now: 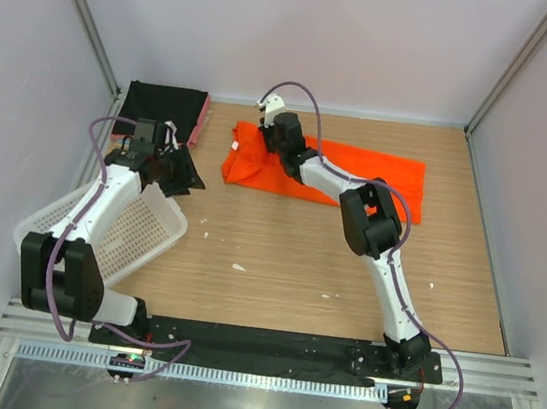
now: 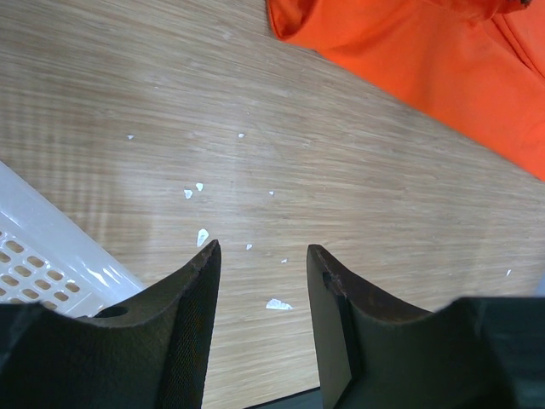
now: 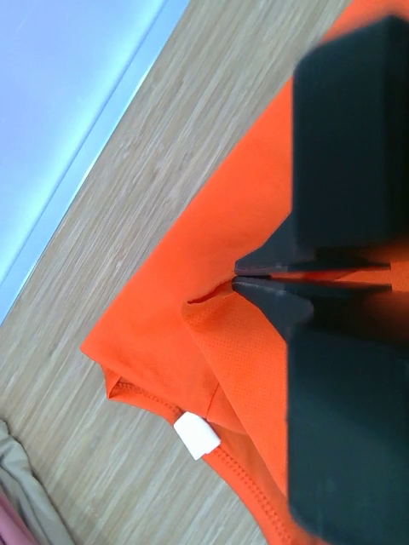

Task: Fold and stack the t-shirts
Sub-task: Fold the tshirt

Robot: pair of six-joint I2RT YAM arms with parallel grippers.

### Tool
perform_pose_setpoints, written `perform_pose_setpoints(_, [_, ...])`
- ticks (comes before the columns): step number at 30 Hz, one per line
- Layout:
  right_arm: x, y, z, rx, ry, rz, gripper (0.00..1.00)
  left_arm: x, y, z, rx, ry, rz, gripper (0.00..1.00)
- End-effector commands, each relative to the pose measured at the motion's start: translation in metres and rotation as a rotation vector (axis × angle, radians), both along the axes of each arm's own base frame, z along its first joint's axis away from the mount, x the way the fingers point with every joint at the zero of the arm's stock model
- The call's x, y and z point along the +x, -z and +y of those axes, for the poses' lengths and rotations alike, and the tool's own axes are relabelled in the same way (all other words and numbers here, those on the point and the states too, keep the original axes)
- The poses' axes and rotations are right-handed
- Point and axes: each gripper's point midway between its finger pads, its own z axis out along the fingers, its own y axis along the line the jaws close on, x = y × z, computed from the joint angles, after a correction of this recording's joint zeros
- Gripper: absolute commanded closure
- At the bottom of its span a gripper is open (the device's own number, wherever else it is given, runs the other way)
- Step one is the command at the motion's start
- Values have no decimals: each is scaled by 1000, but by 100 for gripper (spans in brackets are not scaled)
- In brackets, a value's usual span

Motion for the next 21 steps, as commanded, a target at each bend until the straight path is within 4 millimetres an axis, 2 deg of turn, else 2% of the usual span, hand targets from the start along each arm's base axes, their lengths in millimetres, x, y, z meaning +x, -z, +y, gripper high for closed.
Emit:
perform_pose_setpoints(1, [13, -28, -1, 51, 17, -45, 78, 7, 0, 2, 8, 10, -28, 53])
perform_pose_setpoints(2, [15, -33, -3, 55, 21, -46, 75, 7, -1, 2, 7, 11, -29, 53])
perform_pose_setpoints(5, [23, -53, -24, 94, 77, -41, 70, 6, -1, 1, 5, 14, -28, 53])
perform_pose_setpoints(7, [23, -59, -33, 114, 101, -26, 68, 7, -2, 0, 1, 17, -31, 53])
perform_pose_setpoints(8, [22, -71, -39, 119, 108, -36, 68, 8, -4, -1, -1, 20, -34, 53])
perform_pose_setpoints(10, [14, -67, -43, 102, 108, -3, 69, 9, -6, -2, -10, 24, -34, 53])
perform_pose_setpoints(11, [9, -72, -40, 110, 83, 12, 69, 10, -8, -3, -12, 26, -40, 53])
perform_pose_setpoints(14, [-8, -67, -38, 129, 55, 82, 77, 11, -11, -4, -15, 38, -41, 53])
perform_pose_setpoints(17, [-17, -67, -38, 153, 49, 117, 79, 11, -11, -4, -9, 43, -32, 53])
perform_pose_setpoints(20, [-19, -57, -42, 166, 59, 156, 81, 10, -15, -4, -8, 44, -42, 53])
perform_pose_setpoints(21, [-23, -49, -44, 161, 58, 195, 82, 10, -15, -5, -4, 47, -41, 52])
